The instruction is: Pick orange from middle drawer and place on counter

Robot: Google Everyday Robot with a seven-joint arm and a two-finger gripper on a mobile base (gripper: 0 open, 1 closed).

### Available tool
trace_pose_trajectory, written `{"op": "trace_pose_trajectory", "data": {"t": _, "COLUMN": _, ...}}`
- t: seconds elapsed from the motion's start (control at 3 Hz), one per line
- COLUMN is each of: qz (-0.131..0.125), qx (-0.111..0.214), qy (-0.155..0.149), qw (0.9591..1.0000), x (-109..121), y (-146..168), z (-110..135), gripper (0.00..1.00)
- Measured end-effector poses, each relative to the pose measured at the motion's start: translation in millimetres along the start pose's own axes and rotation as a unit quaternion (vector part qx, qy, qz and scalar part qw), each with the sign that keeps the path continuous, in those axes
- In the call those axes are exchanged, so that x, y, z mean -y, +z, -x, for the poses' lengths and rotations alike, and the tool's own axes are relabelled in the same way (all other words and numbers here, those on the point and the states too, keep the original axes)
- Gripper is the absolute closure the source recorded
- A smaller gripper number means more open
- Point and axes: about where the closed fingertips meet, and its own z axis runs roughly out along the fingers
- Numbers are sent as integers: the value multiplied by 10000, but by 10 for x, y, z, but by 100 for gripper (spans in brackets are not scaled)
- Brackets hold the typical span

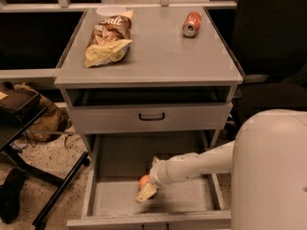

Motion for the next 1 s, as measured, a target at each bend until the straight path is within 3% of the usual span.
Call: {"op": "trace_pose_trajectory", "data": {"t": 1.0, "qz": 112, "qx": -202, "qy": 71, "qw": 9997, "x": -25, "y": 387, "z": -216, "gripper": 0}}
